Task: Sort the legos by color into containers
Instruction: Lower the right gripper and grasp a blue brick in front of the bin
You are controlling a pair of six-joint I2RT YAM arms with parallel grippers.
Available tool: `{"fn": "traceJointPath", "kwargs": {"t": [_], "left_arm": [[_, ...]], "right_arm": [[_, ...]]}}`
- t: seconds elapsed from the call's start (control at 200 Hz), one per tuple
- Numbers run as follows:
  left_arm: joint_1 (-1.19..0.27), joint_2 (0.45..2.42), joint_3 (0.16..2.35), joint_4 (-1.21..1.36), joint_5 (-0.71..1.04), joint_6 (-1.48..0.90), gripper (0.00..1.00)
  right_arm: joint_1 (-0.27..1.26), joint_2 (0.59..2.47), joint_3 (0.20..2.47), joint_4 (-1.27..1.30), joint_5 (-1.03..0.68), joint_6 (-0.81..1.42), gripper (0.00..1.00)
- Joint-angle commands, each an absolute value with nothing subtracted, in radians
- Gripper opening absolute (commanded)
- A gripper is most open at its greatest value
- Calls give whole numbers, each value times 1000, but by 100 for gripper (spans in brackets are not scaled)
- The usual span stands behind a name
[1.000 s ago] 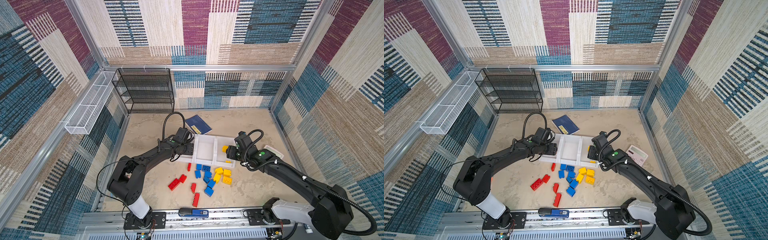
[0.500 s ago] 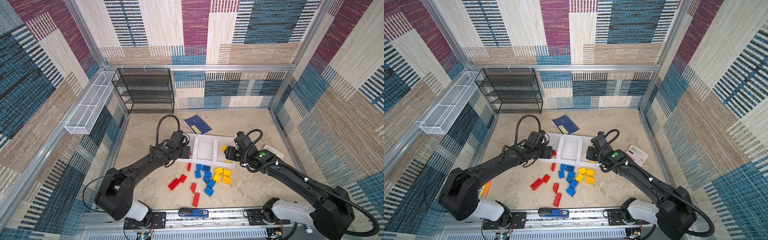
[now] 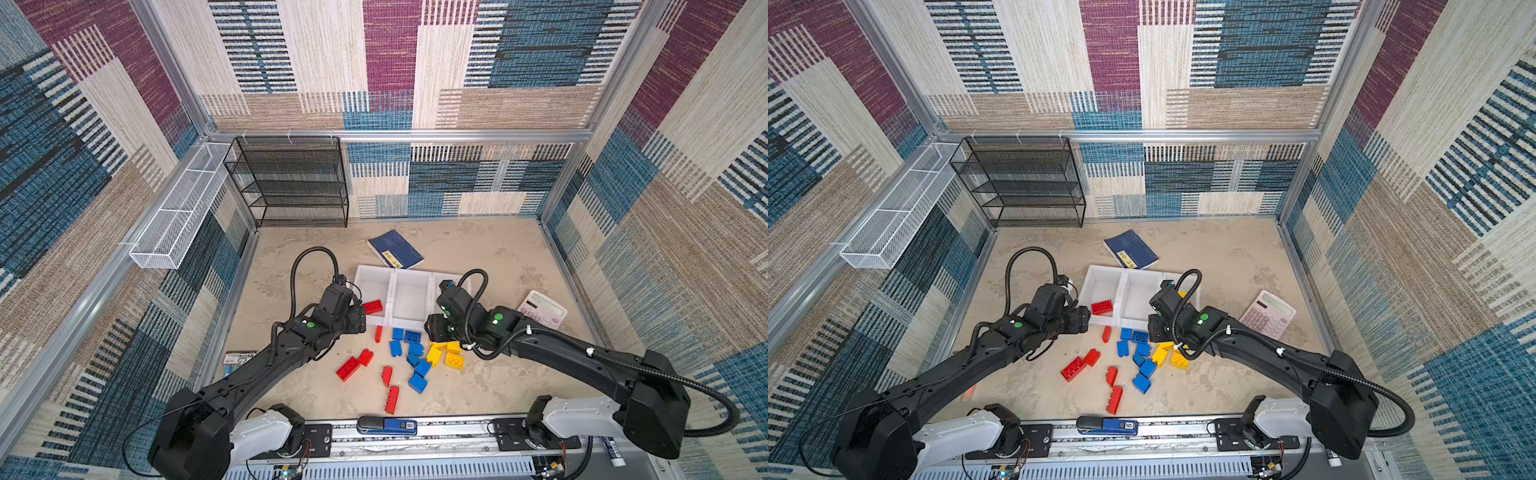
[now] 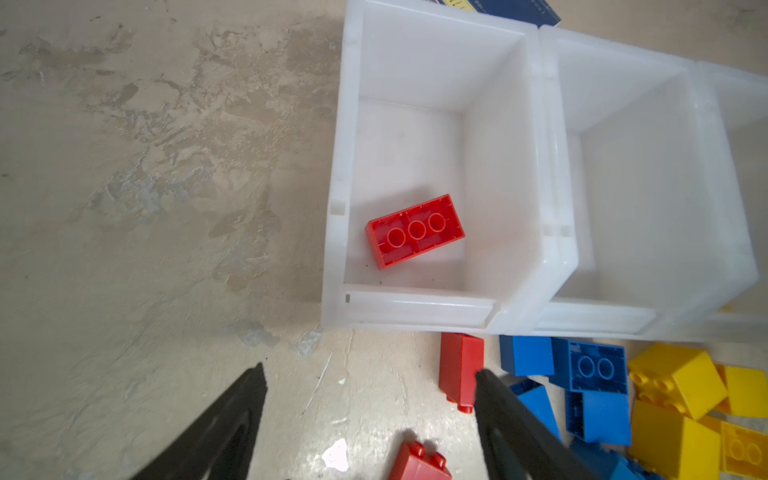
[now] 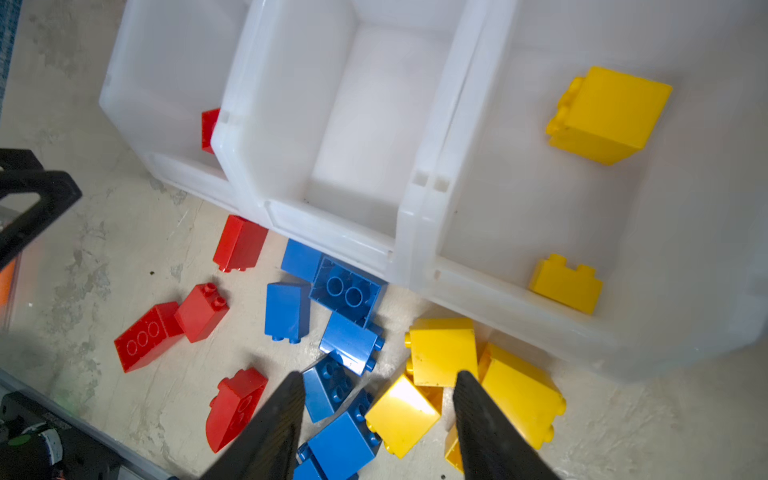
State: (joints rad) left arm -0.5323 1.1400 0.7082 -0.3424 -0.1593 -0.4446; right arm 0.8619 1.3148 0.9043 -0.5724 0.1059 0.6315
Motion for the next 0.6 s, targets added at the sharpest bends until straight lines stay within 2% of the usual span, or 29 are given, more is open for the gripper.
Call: {"fn": "traceJointPath", "kwargs": {"t": [0.0, 0.596], "left_arm": [[-529, 1095, 683, -373, -197, -478, 82], [-526, 1060, 622, -361, -178, -506, 83]], "right_arm": [[910, 1360, 927, -567, 118, 626, 60], [1018, 1560, 965, -522, 86, 605, 50]]}}
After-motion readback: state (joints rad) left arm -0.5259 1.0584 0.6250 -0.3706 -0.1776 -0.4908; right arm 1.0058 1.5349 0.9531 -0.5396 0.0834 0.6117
